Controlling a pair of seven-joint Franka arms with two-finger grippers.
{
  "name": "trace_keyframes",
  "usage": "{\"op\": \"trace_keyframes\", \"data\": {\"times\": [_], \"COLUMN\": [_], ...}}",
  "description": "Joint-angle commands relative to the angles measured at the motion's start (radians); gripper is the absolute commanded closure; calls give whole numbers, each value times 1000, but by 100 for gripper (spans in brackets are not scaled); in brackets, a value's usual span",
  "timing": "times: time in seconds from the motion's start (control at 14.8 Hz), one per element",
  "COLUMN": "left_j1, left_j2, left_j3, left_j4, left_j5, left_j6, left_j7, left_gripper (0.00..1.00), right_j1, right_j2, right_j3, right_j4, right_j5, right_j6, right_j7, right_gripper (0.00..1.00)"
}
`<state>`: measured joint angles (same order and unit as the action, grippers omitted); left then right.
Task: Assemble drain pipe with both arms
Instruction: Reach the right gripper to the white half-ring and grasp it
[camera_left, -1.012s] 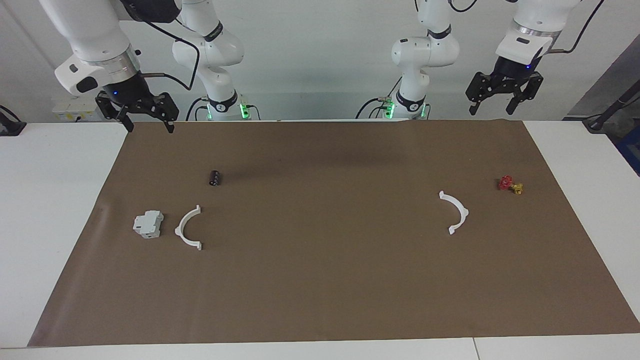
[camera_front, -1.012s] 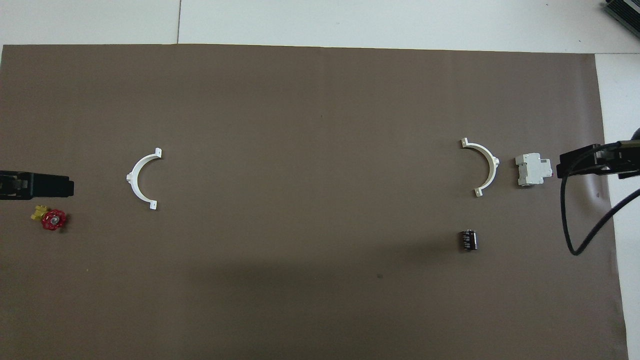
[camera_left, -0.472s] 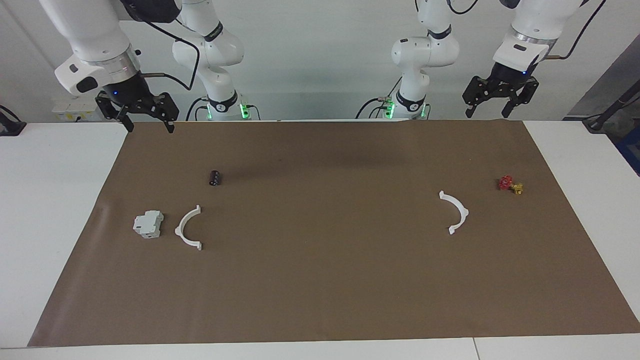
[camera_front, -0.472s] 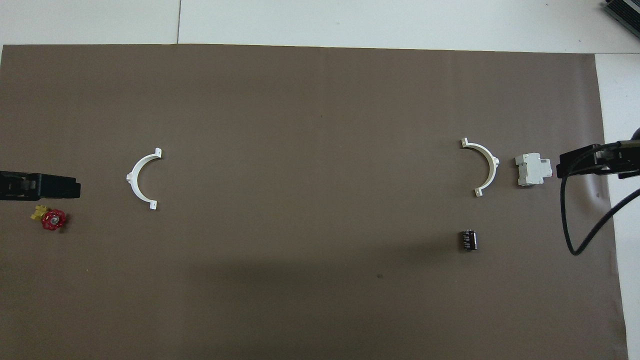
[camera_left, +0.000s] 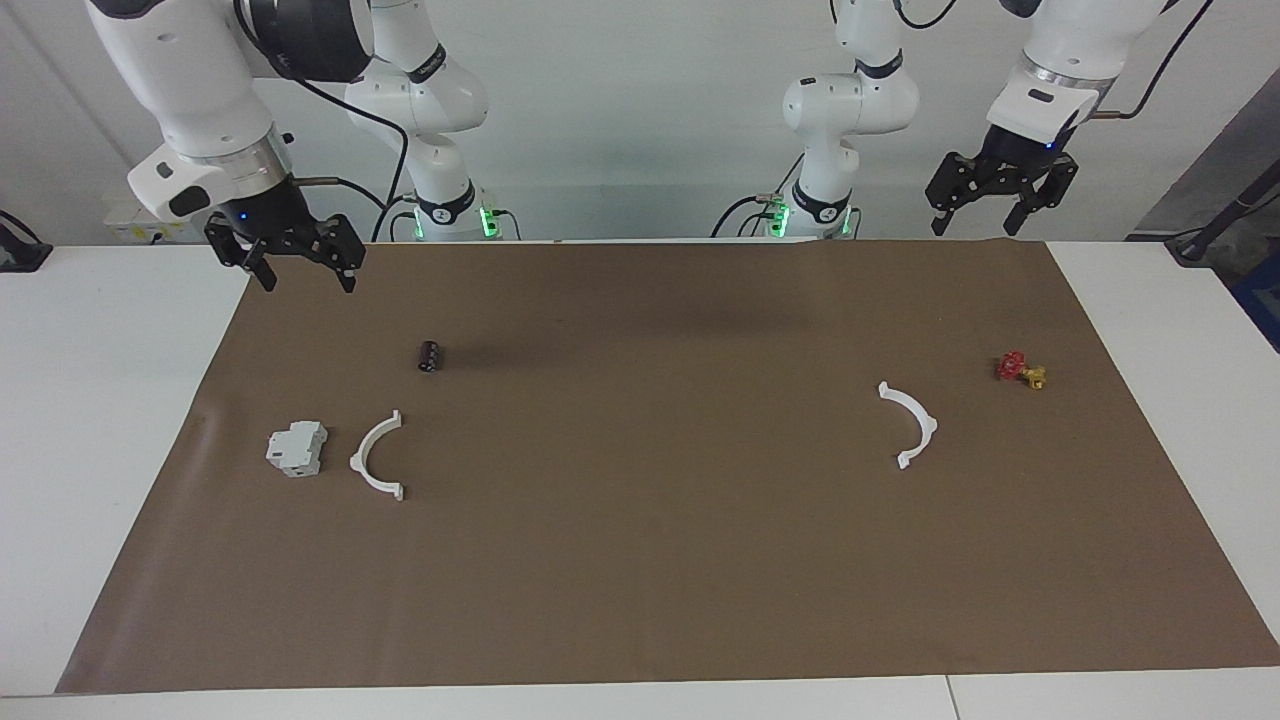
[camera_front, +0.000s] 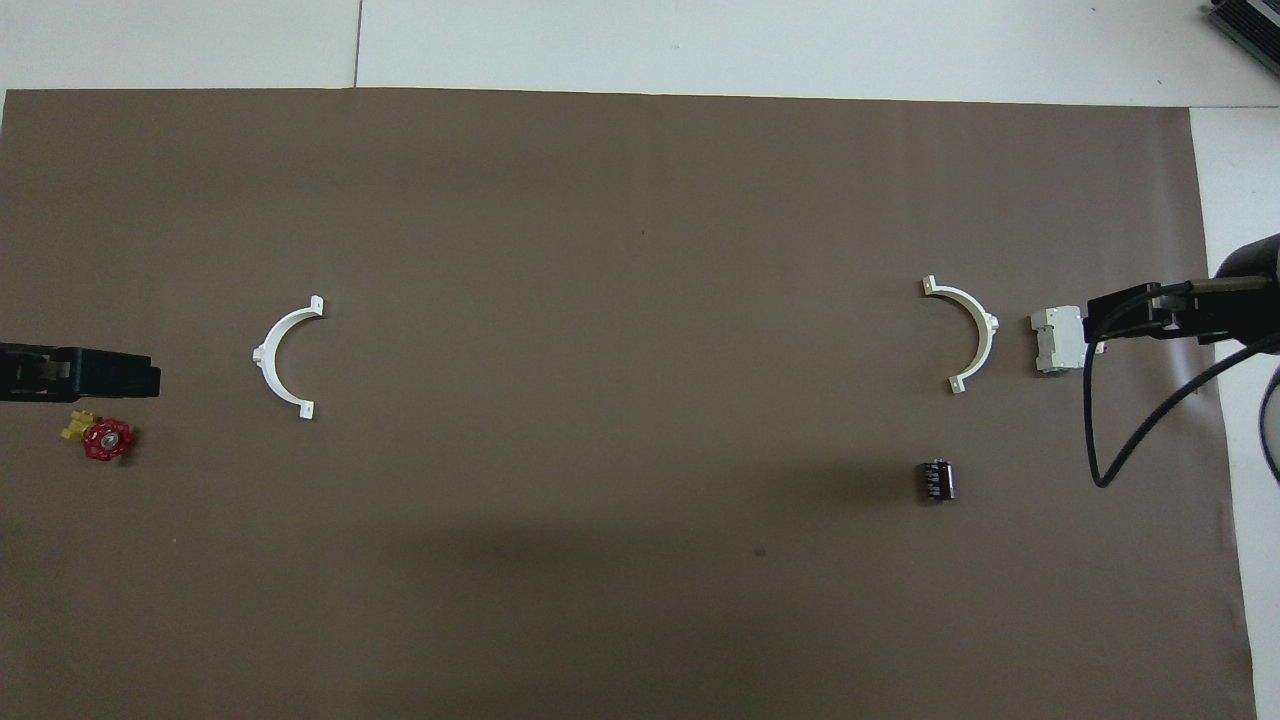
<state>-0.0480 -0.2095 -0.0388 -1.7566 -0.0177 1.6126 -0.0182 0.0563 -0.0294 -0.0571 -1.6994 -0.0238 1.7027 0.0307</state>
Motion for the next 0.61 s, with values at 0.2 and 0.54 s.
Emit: {"op": "trace_keyframes", "data": {"times": [0.2,0.54], "left_j1": [-1,-1], "left_j2": [-16,-16], "left_j3": [7,7], "left_j4": [-9,-12], "left_j5": [-16,-16], "left_j6": [-14,-14], "left_j7": [12,11], "left_gripper": [0,0], "right_j1": [-61,-59], "right_j2": [198,305], "right_j3": [5,6], "right_j4": [-161,-273], "right_j5": [47,113], "right_j6": [426,695], "right_j7": [-225,-418], "right_gripper": [0,0]}}
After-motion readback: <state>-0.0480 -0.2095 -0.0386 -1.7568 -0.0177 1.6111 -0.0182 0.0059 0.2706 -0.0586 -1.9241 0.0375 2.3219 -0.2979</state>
